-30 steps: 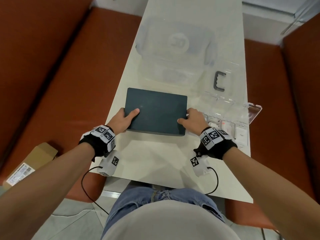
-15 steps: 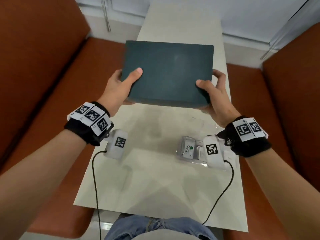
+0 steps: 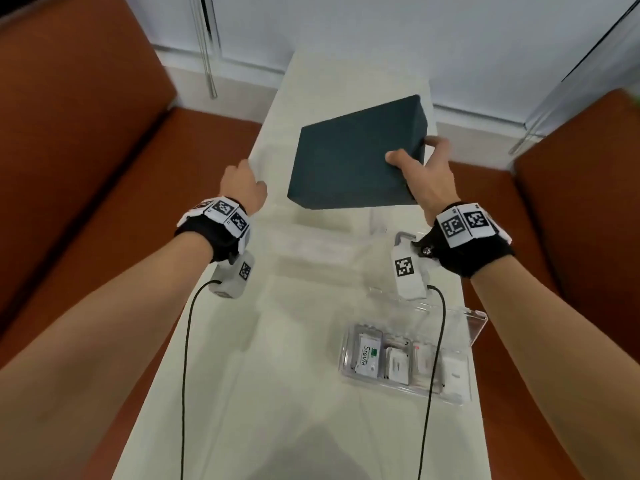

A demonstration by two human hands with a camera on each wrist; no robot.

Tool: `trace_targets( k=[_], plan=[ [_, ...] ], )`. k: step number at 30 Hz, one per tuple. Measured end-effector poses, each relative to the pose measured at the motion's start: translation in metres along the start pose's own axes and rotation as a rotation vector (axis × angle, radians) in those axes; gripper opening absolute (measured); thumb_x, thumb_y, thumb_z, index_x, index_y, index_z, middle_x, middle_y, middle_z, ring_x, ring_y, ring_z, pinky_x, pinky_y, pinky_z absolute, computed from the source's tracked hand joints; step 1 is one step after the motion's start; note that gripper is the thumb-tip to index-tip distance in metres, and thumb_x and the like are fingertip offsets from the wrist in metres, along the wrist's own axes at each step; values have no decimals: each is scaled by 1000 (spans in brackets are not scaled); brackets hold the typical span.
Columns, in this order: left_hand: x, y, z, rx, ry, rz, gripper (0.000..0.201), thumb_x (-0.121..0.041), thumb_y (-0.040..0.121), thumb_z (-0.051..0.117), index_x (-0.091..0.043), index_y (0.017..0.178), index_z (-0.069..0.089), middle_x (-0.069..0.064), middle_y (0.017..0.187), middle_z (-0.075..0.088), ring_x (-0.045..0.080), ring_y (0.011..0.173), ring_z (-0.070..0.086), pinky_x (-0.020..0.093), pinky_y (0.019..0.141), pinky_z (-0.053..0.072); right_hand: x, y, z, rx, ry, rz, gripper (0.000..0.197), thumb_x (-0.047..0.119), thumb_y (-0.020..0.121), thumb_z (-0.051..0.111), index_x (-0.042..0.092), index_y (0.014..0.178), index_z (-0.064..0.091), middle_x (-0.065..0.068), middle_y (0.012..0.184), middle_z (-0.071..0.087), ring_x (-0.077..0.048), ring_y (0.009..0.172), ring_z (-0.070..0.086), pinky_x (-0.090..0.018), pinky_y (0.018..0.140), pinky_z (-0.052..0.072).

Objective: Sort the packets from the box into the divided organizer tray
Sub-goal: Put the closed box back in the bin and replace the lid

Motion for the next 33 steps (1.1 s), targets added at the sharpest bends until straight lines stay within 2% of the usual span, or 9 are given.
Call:
trace_targets(
  k=[4, 8, 11, 13, 17, 20, 24, 29, 33],
  plan=[
    [13, 4, 9, 45, 57, -84, 38, -4, 98, 40, 7, 135, 39, 27, 136, 47, 41, 124, 46, 40, 97, 41, -1, 6, 25, 38, -65, -12, 62, 42, 81, 64, 21, 129, 30, -4, 118, 54, -25, 101, 58, -38, 86, 51],
    [21, 9, 9, 47, 73, -95, 38, 6, 96, 36, 7, 133, 47, 26, 132, 52, 41, 122, 49, 40, 96, 45, 7, 9, 36, 55, -148, -68, 58, 41, 81, 63, 21, 125, 32, -3, 112, 52, -23, 94, 55, -30, 68, 42],
    [29, 10, 12, 77, 21, -107, 40, 8, 94, 38, 6, 132, 51, 24, 133, 52, 40, 122, 50, 39, 98, 45, 4, 9, 49, 89, -215, -79, 60, 39, 80, 64, 19, 126, 32, -4, 108, 50, -23, 91, 53, -28, 63, 39],
    [31, 7, 15, 76, -16, -120, 39, 4, 96, 39, 5, 134, 50, 25, 135, 51, 40, 122, 51, 38, 100, 44, -8, 13, 62, 112, -219, -28, 61, 38, 81, 65, 17, 127, 31, -3, 108, 48, -24, 92, 51, -29, 66, 39],
    [31, 2, 23, 69, -64, -122, 38, -22, 101, 42, 4, 127, 52, 24, 125, 57, 39, 109, 59, 41, 92, 50, -47, 23, 84, 161, -124, 170, 58, 36, 82, 65, 16, 123, 30, -4, 112, 48, -23, 95, 53, -37, 81, 47],
    [32, 2, 25, 70, -87, -100, 32, -21, 101, 44, 5, 117, 55, 25, 119, 59, 39, 101, 63, 43, 88, 54, -80, 29, 96, 218, -23, 310, 58, 29, 81, 68, 15, 121, 29, -10, 118, 51, -28, 102, 57, -47, 92, 50],
    [32, 1, 25, 73, -100, -95, 29, -19, 102, 44, 4, 117, 54, 24, 119, 59, 40, 100, 64, 43, 85, 56, -108, 33, 110, 273, 57, 422, 57, 15, 85, 66, 9, 127, 27, -15, 127, 49, -33, 112, 55, -50, 97, 48],
    [31, 1, 23, 75, -85, -80, 30, -16, 102, 43, 4, 121, 53, 25, 122, 57, 42, 108, 59, 46, 87, 54, -127, 39, 114, 304, -84, 486, 59, 15, 89, 61, 6, 138, 29, -16, 131, 50, -35, 117, 54, -49, 99, 47],
    [26, -1, 20, 43, -116, -22, 32, -17, 100, 44, 8, 119, 54, 30, 114, 60, 44, 100, 61, 49, 84, 53, -123, 42, 112, 393, -438, 370, 46, 11, 91, 55, -3, 134, 46, -22, 134, 50, -36, 123, 51, -44, 102, 44]
  ],
)
Point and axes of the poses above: each hand's wrist, its own y-axis towards the middle knuckle, its own z-axis out of the palm, x = y × z, the point moved 10 cm from there along y, towards the middle knuckle
